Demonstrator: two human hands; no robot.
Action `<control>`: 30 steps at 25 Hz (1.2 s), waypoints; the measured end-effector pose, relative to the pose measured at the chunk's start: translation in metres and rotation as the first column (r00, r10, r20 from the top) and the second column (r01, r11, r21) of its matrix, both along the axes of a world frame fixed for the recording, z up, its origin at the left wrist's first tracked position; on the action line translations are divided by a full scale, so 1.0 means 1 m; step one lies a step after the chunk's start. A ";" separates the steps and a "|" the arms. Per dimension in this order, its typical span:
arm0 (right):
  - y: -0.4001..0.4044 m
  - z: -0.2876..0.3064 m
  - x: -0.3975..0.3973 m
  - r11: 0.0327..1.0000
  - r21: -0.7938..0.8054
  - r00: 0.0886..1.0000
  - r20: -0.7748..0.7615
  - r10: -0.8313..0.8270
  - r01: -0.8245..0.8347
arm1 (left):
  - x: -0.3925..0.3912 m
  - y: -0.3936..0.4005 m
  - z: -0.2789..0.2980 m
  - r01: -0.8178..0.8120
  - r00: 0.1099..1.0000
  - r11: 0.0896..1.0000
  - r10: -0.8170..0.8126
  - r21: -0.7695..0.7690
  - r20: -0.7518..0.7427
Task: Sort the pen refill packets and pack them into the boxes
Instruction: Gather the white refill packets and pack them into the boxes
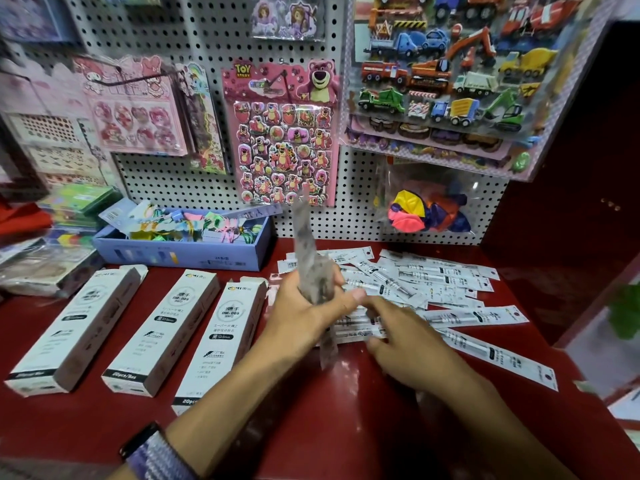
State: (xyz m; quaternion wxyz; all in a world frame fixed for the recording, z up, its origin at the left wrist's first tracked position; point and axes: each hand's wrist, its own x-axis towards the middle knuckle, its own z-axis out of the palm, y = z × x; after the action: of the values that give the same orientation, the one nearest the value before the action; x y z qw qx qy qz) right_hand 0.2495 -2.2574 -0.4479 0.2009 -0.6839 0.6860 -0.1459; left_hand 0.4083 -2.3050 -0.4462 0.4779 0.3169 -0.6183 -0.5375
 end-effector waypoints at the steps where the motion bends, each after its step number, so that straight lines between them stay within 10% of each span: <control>1: -0.002 0.001 -0.007 0.998 -0.034 0.997 0.065 -0.046 0.048 | -0.001 0.001 -0.011 0.059 0.995 0.997 -0.062 0.044 0.073; 4: -0.002 0.008 -0.012 0.994 -0.042 0.950 0.302 -0.080 0.097 | -0.008 0.010 -0.050 0.162 0.923 0.983 -0.181 0.082 0.341; 9: 0.003 0.013 -0.006 0.999 0.013 0.573 0.820 0.016 -0.047 | -0.010 0.009 -0.036 0.129 0.985 0.972 -0.149 0.195 0.088; 13: 0.002 0.017 -0.005 0.995 -0.091 0.537 0.838 0.096 -0.036 | -0.007 0.012 -0.019 0.341 0.893 0.904 -0.397 0.258 0.210; 19: -0.005 0.019 -0.006 0.962 -0.188 0.341 0.933 0.112 0.198 | -0.003 0.007 -0.013 0.233 0.934 0.869 -0.325 0.437 0.147; 30: -0.010 0.013 -0.009 0.975 -0.134 0.332 0.941 0.069 0.178 | -0.008 0.020 -0.003 0.386 0.916 0.764 -0.386 0.518 -0.113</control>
State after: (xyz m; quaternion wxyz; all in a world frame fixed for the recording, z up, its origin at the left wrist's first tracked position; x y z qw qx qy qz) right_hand 0.2409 -2.2669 -0.4348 0.4803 -0.4675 0.4467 -0.5927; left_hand 0.3999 -2.2850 -0.4487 0.2511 0.3023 -0.4974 -0.7734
